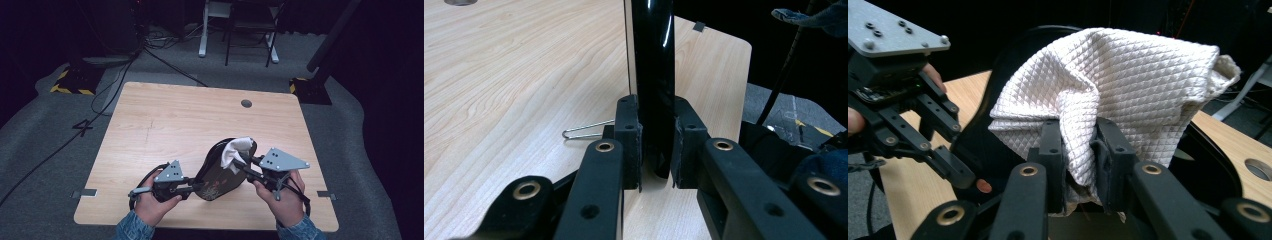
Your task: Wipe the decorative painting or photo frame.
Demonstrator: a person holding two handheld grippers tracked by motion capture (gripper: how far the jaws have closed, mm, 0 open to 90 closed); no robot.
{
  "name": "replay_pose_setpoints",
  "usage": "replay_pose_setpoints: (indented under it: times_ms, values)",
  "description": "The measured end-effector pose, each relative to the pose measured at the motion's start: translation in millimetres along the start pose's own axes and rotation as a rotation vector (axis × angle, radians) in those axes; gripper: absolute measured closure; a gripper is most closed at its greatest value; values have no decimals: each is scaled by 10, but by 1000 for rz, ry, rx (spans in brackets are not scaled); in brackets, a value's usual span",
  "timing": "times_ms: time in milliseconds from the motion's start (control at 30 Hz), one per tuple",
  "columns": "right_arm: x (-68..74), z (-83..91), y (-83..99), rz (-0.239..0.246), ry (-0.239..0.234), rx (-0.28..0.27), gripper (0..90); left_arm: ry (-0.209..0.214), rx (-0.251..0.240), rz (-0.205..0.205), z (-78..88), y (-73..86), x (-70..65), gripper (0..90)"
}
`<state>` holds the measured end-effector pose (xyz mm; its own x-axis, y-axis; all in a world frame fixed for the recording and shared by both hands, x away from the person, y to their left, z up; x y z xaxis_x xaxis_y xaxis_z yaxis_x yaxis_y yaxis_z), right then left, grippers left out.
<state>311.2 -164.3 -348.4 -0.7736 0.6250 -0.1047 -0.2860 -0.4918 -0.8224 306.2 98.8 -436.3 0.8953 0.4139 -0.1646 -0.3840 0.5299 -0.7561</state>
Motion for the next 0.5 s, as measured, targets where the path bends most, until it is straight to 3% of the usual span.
replay_pose_setpoints:
  times_ms: [500]
  values:
    - [-176, 16, 150, -40, 32, 26, 760, -1, 0, -3, 0, 2, -1, 775]
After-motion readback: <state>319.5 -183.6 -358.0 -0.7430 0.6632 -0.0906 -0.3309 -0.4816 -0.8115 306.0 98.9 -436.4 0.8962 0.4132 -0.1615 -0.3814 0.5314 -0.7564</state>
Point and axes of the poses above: each handheld gripper's, and its own axes: z roughly backward along the jaws, y roughly out of its underside, x roughly to its left, the point moved 2 cm from there along -z, roughly forward along the jaws, and after that the axes turned 11 degrees about x, right-handed, at the moved point
